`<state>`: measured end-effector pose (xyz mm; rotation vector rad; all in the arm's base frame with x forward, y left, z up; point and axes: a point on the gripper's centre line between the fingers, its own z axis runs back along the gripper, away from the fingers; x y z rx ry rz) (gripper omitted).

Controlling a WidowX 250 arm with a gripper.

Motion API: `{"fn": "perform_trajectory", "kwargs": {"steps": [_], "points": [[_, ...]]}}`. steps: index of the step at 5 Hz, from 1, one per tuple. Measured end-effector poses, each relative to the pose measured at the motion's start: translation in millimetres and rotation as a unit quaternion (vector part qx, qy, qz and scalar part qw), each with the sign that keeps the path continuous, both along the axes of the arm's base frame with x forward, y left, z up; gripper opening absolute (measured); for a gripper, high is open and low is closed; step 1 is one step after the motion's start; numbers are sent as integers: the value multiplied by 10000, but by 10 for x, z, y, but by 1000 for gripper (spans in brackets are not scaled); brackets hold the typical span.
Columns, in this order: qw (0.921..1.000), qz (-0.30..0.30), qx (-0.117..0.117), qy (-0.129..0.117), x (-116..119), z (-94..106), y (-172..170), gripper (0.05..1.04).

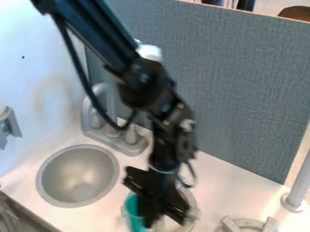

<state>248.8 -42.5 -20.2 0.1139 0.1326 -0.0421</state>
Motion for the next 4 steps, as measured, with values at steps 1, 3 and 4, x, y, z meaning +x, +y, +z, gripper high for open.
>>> {"fn": "perform_trajectory", "kwargs": {"steps": [1, 3, 4], "points": [[9988, 313, 338, 137, 109, -147, 351, 100], [9973, 396, 591, 171, 406, -400, 768, 100], [9986, 256, 455, 87, 478, -409, 832, 100]]}}
